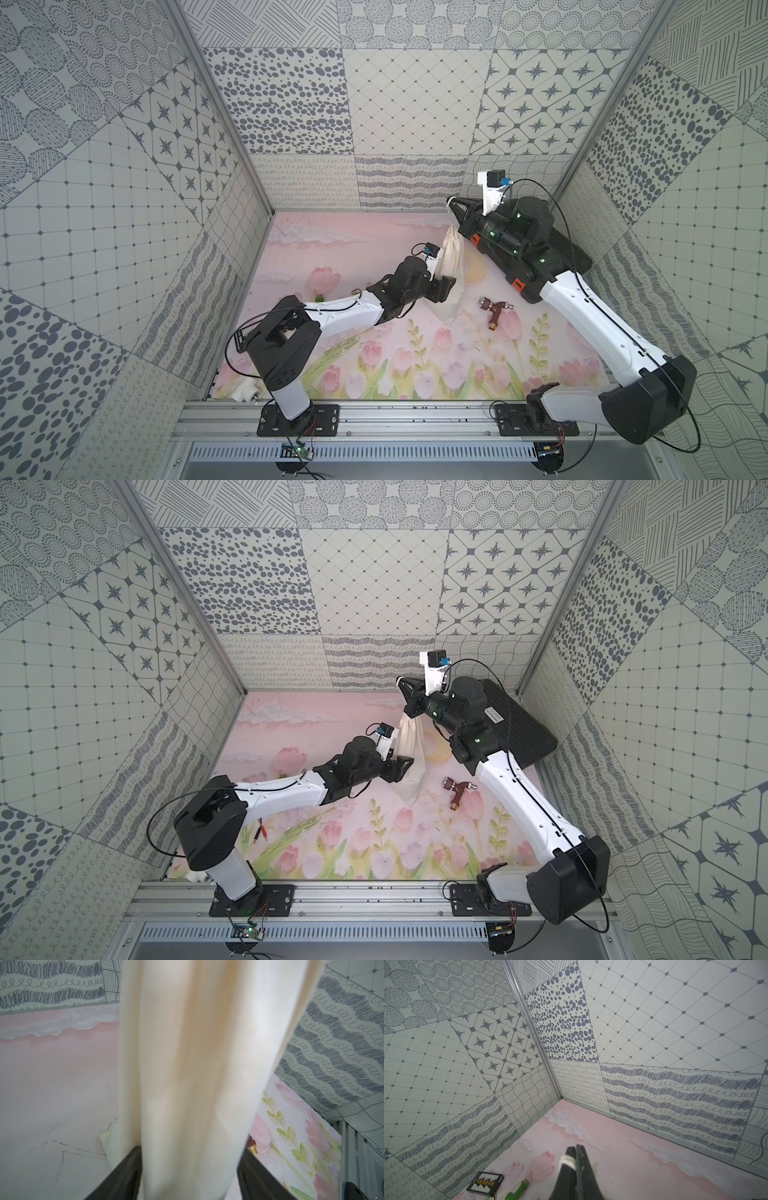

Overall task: Close the soil bag
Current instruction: Adjust the soil bag at the center of the board.

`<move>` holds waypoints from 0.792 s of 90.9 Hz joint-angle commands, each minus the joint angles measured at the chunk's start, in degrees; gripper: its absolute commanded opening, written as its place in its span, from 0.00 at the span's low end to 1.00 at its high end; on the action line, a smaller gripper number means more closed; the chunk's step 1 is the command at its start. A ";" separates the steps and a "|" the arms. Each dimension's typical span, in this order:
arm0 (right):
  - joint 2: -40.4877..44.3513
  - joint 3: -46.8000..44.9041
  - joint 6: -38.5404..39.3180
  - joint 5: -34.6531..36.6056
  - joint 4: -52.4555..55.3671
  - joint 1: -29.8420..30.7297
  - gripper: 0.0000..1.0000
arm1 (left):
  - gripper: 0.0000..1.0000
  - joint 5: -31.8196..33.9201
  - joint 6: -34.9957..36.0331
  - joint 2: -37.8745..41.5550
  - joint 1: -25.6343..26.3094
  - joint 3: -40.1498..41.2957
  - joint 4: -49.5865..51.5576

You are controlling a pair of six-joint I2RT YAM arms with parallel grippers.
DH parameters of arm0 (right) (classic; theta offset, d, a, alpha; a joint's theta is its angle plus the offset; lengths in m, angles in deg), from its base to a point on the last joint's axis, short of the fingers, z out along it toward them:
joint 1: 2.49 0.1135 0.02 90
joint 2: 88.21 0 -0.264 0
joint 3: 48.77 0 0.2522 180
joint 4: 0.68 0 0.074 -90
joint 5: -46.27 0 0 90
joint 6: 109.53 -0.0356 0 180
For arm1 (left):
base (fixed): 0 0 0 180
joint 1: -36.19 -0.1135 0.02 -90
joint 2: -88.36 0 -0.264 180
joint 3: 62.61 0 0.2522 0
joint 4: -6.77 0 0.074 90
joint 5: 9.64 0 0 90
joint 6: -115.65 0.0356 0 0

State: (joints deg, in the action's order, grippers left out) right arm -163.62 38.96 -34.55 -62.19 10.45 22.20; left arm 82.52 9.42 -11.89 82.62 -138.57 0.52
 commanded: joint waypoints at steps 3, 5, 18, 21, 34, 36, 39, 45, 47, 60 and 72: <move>2.24 -0.18 2.31 1.44 -0.64 0.11 0.00 | 0.28 2.05 0.22 -0.92 -1.19 -0.72 -7.15; 2.28 -0.22 2.42 1.59 -0.38 0.03 0.00 | 0.19 2.06 0.45 -0.04 -1.79 -0.47 -6.67; 2.14 0.28 3.29 1.40 0.66 0.06 0.00 | 0.00 0.64 4.33 7.37 -7.17 1.23 -0.95; 2.09 0.40 3.61 1.45 0.97 0.06 0.00 | 0.00 0.23 5.62 9.52 -8.62 1.32 1.10; 1.89 0.44 4.66 2.21 1.50 0.02 0.00 | 0.00 -4.47 11.41 17.22 -15.49 0.35 11.65; 1.88 0.35 4.83 2.51 1.60 0.03 0.00 | 0.00 -5.70 12.19 17.88 -16.62 -0.27 13.79; 1.86 0.14 5.00 2.92 1.66 0.08 0.00 | 0.00 -7.17 13.09 18.47 -18.15 -1.31 16.71; 1.69 -0.38 5.26 3.40 1.74 0.05 0.00 | 0.00 -10.12 14.22 18.29 -20.52 -2.83 22.35; 1.50 -0.53 5.20 3.31 1.75 0.04 0.00 | 0.00 -10.41 14.80 17.93 -20.75 -2.84 23.50; 0.37 -3.13 4.37 -0.25 0.38 0.74 0.00 | 0.05 -11.87 17.39 14.53 -20.86 1.33 26.03; -0.35 -4.46 6.36 -1.75 1.39 2.30 0.00 | 0.20 -9.86 17.60 14.72 -20.86 6.45 25.75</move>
State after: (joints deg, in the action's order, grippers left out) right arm -162.88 35.73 -30.27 -61.75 12.92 23.27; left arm 76.61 21.94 2.71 62.60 -136.58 20.48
